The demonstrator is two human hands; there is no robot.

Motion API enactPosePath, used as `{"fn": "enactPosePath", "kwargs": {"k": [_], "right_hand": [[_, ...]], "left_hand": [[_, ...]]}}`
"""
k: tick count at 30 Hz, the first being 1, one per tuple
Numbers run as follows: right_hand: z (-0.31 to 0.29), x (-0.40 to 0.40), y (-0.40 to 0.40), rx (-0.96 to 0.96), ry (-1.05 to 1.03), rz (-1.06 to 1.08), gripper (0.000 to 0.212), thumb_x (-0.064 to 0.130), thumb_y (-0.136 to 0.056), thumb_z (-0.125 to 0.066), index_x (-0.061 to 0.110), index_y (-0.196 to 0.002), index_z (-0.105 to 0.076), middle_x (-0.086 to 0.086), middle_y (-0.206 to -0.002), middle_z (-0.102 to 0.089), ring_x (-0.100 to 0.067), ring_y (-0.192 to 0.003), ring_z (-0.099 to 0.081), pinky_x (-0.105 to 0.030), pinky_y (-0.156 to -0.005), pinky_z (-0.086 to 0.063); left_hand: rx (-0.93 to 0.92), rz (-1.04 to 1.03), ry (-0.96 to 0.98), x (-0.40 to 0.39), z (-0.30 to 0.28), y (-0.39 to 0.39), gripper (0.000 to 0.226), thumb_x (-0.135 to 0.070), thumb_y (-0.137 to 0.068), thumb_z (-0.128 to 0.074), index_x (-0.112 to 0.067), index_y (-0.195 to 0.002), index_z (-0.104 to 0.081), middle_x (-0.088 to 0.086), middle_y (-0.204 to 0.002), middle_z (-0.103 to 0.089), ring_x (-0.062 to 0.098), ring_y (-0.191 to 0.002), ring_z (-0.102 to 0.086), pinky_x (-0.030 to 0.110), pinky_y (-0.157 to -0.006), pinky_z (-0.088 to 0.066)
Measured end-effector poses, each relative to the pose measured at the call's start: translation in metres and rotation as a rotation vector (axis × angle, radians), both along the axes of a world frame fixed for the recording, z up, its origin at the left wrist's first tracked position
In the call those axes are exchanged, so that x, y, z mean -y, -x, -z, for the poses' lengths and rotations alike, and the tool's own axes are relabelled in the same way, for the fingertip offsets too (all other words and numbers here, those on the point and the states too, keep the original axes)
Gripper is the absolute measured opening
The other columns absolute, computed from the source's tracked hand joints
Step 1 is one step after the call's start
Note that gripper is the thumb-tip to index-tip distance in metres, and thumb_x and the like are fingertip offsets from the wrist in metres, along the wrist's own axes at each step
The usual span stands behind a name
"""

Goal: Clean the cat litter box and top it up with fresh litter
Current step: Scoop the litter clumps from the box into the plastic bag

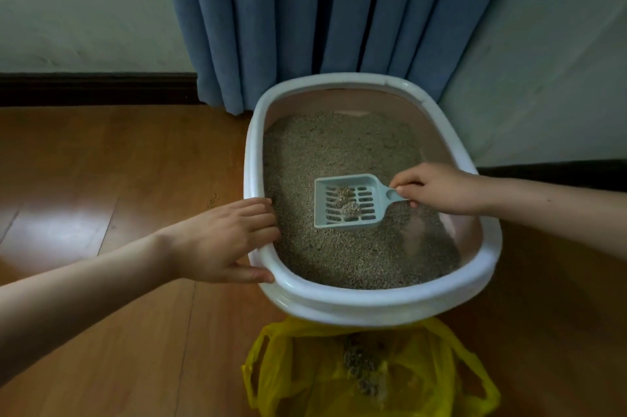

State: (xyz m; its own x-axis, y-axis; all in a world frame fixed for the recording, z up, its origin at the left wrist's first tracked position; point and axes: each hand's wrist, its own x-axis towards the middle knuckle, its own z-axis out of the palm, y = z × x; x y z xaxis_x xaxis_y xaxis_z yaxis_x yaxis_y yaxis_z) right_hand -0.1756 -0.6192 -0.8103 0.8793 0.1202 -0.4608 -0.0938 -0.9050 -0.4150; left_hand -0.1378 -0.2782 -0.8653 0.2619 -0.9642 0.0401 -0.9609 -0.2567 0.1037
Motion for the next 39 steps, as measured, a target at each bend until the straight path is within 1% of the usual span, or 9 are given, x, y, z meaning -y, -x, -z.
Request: {"fn": "enactPosePath", "kwargs": {"k": [5, 9, 13, 21, 25, 28, 32, 35, 39], "right_hand": [[-0.008, 0.000, 0.017, -0.011, 0.024, -0.008, 0.024, 0.022, -0.100, -0.044, 0.018, -0.096, -0.068, -0.006, -0.075, -0.063, -0.018, -0.068, -0.054, -0.031, -0.063, -0.037], [-0.011, -0.005, 0.023, -0.013, 0.013, -0.035, 0.019, 0.023, -0.098, -0.050, 0.027, -0.090, -0.068, 0.003, -0.069, -0.061, -0.014, -0.063, -0.052, -0.030, -0.062, -0.039], [-0.009, -0.006, 0.022, -0.081, -0.027, -0.007, 0.027, 0.022, -0.097, -0.052, 0.033, -0.077, -0.067, 0.006, -0.063, -0.057, -0.015, -0.061, -0.048, -0.031, -0.062, -0.037], [-0.006, -0.011, 0.025, -0.058, -0.149, 0.029, 0.020, 0.018, -0.096, -0.052, 0.020, -0.093, -0.072, -0.003, -0.063, -0.056, -0.023, -0.064, -0.046, -0.037, -0.063, -0.036], [-0.013, -0.014, 0.028, -0.012, -0.202, -0.019, 0.028, 0.017, -0.095, -0.054, 0.032, -0.077, -0.070, -0.001, -0.061, -0.056, -0.025, -0.063, -0.047, -0.039, -0.065, -0.037], [-0.021, -0.021, 0.036, 0.018, -0.219, -0.130, 0.024, 0.020, -0.094, -0.054, 0.032, -0.081, -0.070, -0.005, -0.064, -0.057, -0.035, -0.065, -0.050, -0.038, -0.064, -0.038], [-0.026, -0.035, 0.049, 0.026, -0.184, -0.305, 0.019, 0.021, -0.095, -0.054, 0.027, -0.090, -0.071, 0.009, -0.065, -0.061, -0.009, -0.058, -0.052, -0.024, -0.059, -0.038], [-0.026, -0.045, 0.059, 0.023, -0.126, -0.468, 0.020, 0.028, -0.096, -0.051, 0.027, -0.091, -0.070, 0.008, -0.070, -0.064, -0.010, -0.064, -0.057, -0.026, -0.059, -0.040], [-0.020, -0.054, 0.074, 0.035, -0.045, -0.633, 0.020, 0.041, -0.088, -0.044, 0.035, -0.092, -0.063, 0.013, -0.075, -0.065, -0.004, -0.069, -0.059, -0.032, -0.062, -0.046]], "left_hand": [[0.010, -0.002, -0.016, -0.001, 0.000, 0.001, 0.051, -0.062, -0.094, -0.046, -0.016, -0.108, -0.062, 0.000, -0.105, -0.062, 0.020, -0.109, -0.058, 0.036, -0.119, -0.021], [0.010, -0.003, -0.019, -0.002, 0.000, 0.003, 0.052, -0.063, -0.095, -0.044, -0.015, -0.110, -0.062, 0.000, -0.108, -0.062, 0.021, -0.114, -0.056, 0.036, -0.120, -0.020], [0.029, 0.002, -0.017, -0.003, -0.001, 0.005, 0.053, -0.062, -0.096, -0.043, -0.016, -0.113, -0.062, 0.000, -0.112, -0.062, 0.020, -0.117, -0.055, 0.034, -0.120, -0.019], [0.031, 0.007, -0.007, -0.004, -0.005, 0.007, 0.055, -0.062, -0.095, -0.040, -0.016, -0.113, -0.063, 0.001, -0.113, -0.063, 0.020, -0.119, -0.054, 0.030, -0.121, -0.013], [0.047, 0.016, -0.007, -0.004, -0.006, 0.008, 0.058, -0.062, -0.096, -0.034, -0.014, -0.111, -0.064, 0.003, -0.111, -0.065, 0.022, -0.117, -0.055, 0.026, -0.121, -0.006], [0.077, 0.034, -0.004, -0.005, -0.004, 0.011, 0.060, -0.060, -0.097, -0.033, -0.012, -0.112, -0.065, 0.005, -0.111, -0.065, 0.025, -0.118, -0.055, 0.024, -0.121, -0.002], [0.019, 0.057, -0.010, -0.005, -0.006, 0.018, 0.054, -0.048, -0.100, -0.037, -0.005, -0.116, -0.065, 0.013, -0.115, -0.064, 0.033, -0.117, -0.056, 0.039, -0.115, -0.028], [-0.012, 0.069, 0.096, -0.007, -0.004, 0.041, 0.037, -0.026, -0.099, -0.047, 0.002, -0.117, -0.064, 0.018, -0.117, -0.063, 0.037, -0.112, -0.057, 0.043, -0.102, -0.043], [-0.028, 0.050, 0.263, -0.013, 0.005, 0.083, 0.021, -0.008, -0.089, -0.058, 0.003, -0.105, -0.066, 0.020, -0.101, -0.063, 0.037, -0.094, -0.061, 0.043, -0.082, -0.050]]}}
